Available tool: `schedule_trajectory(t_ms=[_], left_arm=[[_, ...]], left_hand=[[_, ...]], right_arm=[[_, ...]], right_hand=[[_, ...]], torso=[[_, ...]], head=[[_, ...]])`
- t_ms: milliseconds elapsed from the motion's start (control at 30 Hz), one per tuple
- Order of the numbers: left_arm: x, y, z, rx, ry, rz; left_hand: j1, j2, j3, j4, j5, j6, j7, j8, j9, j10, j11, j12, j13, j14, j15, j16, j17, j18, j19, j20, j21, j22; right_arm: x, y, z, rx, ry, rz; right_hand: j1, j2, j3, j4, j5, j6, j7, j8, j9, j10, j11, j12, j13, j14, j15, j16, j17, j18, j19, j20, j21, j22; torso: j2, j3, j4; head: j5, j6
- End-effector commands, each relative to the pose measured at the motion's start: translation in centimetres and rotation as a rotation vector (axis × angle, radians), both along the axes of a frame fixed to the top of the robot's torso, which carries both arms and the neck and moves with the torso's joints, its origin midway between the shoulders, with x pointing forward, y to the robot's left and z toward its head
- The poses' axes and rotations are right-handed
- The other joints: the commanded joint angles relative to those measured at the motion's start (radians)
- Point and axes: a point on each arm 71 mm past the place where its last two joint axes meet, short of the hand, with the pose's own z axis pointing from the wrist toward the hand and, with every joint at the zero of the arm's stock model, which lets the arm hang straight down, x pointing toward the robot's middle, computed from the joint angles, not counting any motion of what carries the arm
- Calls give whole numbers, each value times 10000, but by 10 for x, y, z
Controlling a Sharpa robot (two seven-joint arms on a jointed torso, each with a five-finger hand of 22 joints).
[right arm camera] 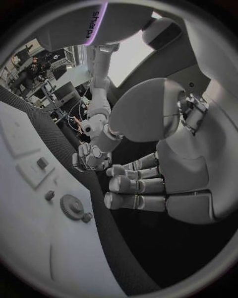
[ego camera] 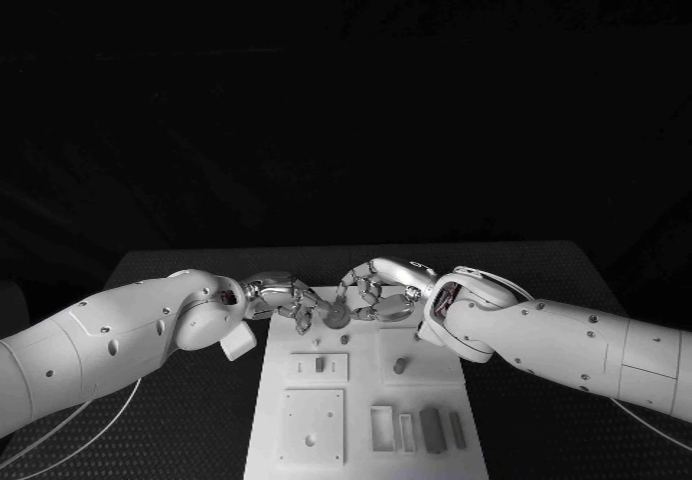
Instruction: Assemble the parts on the task board
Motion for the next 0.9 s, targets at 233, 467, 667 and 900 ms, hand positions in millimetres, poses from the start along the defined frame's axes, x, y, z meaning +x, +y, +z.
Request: schedule_trajectory(t_ms=[233, 467, 667, 900], left_arm=[[-7, -8, 1, -349, 234, -784], [-8, -11, 1, -327, 255, -918], [-8, -11, 1, -327, 253, -912], [-8, -10, 1, -337, 233, -886]], left_hand=[[378, 240, 5, -17, 56, 45, -14, 44, 29, 13, -74, -42, 17, -40, 37, -25, 4, -101, -97, -455, -36, 204], [387, 238, 4, -17, 68, 47, -16, 48, 39, 12, -77, -41, 21, -38, 36, -23, 7, -105, -103, -457, -37, 207], [393, 240, 3, -15, 74, 47, -17, 50, 46, 11, -78, -40, 23, -38, 35, -23, 8, -108, -107, -458, -37, 209], [393, 240, 0, -13, 76, 46, -16, 52, 51, 10, -78, -40, 25, -38, 35, -23, 9, -112, -110, -458, -37, 210]], right_arm=[[-11, 12, 1, -96, -737, 772], [-14, 18, 1, -141, -710, 996], [-14, 18, 0, -151, -697, 1015], [-14, 18, -1, -298, -623, 1067]], right_hand=[[167, -52, 38, 11, -197, 29, -20, 9, -18, 38, -105, 40, -36, 16, -96, 56, -12, 370, -9, -11, 78, 189], [127, -51, 4, 16, -318, -2, -55, 8, -19, 34, -140, 35, -55, 7, -131, 58, -19, 370, -13, -11, 85, 182], [82, -10, -31, 21, -495, -9, -70, 22, -15, 33, -155, 38, -71, 0, -148, 62, -25, 370, -19, -13, 89, 176], [76, 33, -22, 20, -589, 39, -67, 58, 0, 34, -157, 43, -79, 0, -153, 70, -27, 370, -17, -17, 91, 172]], torso=[[4, 23, -14], [-5, 25, -10], [2, 18, -6], [1, 12, -10]], head=[[28, -55], [57, -84], [62, -116], [66, -127]])
